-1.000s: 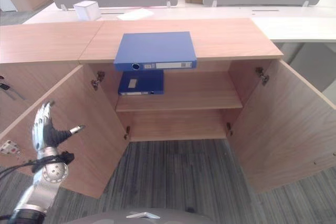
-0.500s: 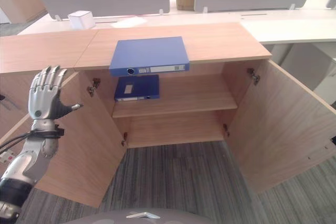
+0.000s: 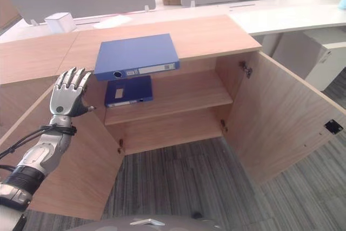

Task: Put the empty folder in the office cabinet

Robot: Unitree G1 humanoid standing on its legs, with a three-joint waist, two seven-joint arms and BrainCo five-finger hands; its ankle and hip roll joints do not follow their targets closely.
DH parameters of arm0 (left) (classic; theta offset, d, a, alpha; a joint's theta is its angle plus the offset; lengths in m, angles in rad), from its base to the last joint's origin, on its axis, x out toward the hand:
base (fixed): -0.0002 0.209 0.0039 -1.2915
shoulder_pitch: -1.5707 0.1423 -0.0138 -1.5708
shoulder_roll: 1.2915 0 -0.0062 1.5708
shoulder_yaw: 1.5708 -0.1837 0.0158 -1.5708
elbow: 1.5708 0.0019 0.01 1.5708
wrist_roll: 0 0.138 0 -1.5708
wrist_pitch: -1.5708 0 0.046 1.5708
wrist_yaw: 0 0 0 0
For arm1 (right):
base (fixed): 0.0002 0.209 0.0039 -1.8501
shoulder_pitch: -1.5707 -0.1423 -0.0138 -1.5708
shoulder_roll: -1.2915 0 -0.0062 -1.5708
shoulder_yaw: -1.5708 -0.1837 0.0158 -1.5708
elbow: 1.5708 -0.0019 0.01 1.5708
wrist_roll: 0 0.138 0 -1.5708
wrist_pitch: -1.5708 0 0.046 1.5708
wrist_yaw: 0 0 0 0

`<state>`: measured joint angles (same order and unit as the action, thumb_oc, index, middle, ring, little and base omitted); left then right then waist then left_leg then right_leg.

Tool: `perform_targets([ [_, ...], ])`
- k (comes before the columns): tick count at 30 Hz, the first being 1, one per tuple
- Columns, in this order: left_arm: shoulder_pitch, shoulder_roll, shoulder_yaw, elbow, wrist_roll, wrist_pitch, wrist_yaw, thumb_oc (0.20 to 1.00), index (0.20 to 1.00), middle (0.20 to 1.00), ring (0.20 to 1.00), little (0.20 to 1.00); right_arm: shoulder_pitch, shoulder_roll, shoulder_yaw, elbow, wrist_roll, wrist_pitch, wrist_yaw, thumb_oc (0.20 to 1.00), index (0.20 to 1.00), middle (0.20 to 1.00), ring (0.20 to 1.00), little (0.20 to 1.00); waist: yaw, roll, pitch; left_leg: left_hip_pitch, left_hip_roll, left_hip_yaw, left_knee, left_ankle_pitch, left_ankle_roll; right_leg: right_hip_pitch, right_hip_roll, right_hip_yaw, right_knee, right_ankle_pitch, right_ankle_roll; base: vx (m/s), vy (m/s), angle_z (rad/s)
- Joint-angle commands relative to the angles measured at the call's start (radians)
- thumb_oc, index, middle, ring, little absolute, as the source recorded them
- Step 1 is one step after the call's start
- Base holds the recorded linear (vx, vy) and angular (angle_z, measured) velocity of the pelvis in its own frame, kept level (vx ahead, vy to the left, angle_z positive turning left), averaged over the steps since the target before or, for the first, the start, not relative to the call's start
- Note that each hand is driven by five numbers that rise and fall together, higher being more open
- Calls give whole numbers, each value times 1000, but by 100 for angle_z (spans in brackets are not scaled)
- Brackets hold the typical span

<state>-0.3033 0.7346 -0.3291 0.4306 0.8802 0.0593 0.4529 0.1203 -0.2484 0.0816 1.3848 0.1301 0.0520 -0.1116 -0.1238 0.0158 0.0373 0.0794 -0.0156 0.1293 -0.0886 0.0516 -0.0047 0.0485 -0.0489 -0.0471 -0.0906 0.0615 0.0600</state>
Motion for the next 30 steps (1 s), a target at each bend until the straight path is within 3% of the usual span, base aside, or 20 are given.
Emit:
perform_targets([
  [1, -183, 50, 15, 46, 19, 47, 53, 1000, 1000, 1000, 1000, 1000, -72, -47, 24, 61, 0, -14, -43, 1000, 1000, 1000, 1000, 1000, -21, -7, 37, 11, 54, 29, 1, -126, -53, 20, -40, -26, 3, -64, 84, -52, -3, -7],
  [13, -340, 37, -7, 142, -58, 97, 148, 1000, 1000, 1000, 1000, 1000, -86, -41, 50, 50, 18, -26, -77, 1000, 1000, 1000, 1000, 1000, -39, -18, 41, -49, 63, 44, 1, -114, -56, -47, -32, -10, 3, -46, 88, -16, -1, -4],
  [30, -469, -7, -108, 248, -111, 89, 166, 1000, 1000, 1000, 1000, 1000, -102, -41, 71, 18, 46, -48, -105, 1000, 1000, 1000, 1000, 1000, -62, -29, 55, -83, 66, 58, 1, -110, -55, -97, -25, 8, 3, -30, 93, -4, 1, -4],
])
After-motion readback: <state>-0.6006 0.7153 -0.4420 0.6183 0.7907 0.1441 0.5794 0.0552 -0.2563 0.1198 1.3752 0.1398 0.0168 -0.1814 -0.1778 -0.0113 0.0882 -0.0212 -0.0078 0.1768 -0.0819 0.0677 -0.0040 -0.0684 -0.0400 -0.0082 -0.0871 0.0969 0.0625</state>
